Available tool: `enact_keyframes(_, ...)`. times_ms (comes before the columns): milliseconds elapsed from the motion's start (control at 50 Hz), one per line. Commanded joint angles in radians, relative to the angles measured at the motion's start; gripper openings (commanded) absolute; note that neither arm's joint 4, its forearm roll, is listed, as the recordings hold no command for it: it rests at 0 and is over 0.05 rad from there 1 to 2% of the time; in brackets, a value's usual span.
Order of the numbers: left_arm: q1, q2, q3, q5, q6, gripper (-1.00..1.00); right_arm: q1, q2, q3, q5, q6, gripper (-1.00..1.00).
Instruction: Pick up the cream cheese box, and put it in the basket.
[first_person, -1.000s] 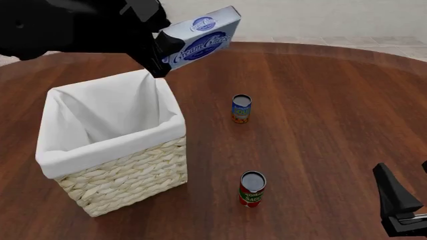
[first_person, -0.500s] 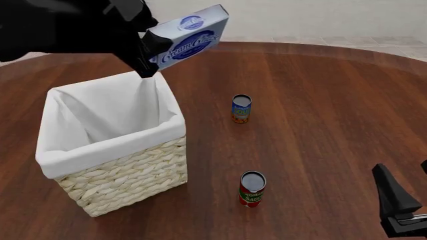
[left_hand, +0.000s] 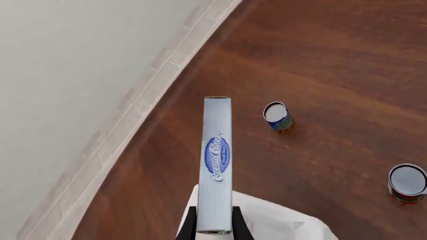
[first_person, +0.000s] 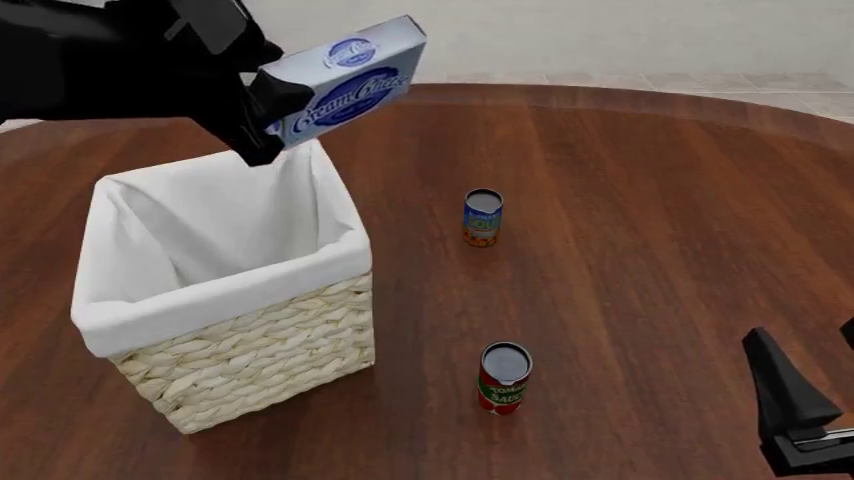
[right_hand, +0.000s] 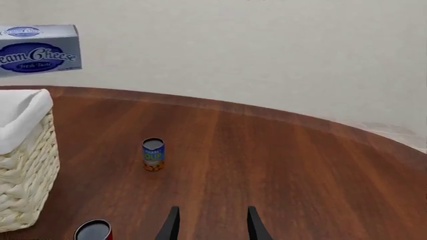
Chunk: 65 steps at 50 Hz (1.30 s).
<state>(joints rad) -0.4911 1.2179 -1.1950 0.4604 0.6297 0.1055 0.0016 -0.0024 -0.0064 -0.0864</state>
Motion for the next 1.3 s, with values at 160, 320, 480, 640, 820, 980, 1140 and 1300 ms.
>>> enact_keyframes(160, 0.033, -0.065, 0.044, 0.008, 0.009, -1.0, 0.005, 0.0, 0.0, -0.001, -0.012, 1.0)
enact_keyframes(320, 0.042, -0.083, 0.064, 0.007, 0.007, -1.0, 0.008, 0.0, 0.0, -0.002, -0.013, 1.0)
enact_keyframes(480, 0.054, -0.104, 0.091, 0.007, 0.005, -1.0, 0.009, 0.0, 0.0, -0.002, -0.013, 1.0)
enact_keyframes(640, 0.069, -0.126, 0.105, 0.017, 0.009, -1.0, 0.013, 0.0, 0.0, -0.001, -0.016, 1.0)
enact_keyframes(820, 0.078, -0.141, 0.121, 0.018, 0.006, -1.0, 0.016, 0.0, 0.0, -0.002, -0.017, 1.0)
enact_keyframes(980, 0.092, -0.161, 0.14, 0.019, 0.004, -1.0, 0.019, 0.0, 0.001, -0.002, -0.019, 1.0)
enact_keyframes(1140, 0.109, -0.183, 0.168, 0.02, 0.003, -1.0, 0.019, 0.0, 0.001, -0.002, -0.019, 1.0)
enact_keyframes(1300, 0.128, -0.209, 0.199, 0.024, -0.001, -1.0, 0.021, 0.0, 0.001, -0.001, -0.019, 1.0)
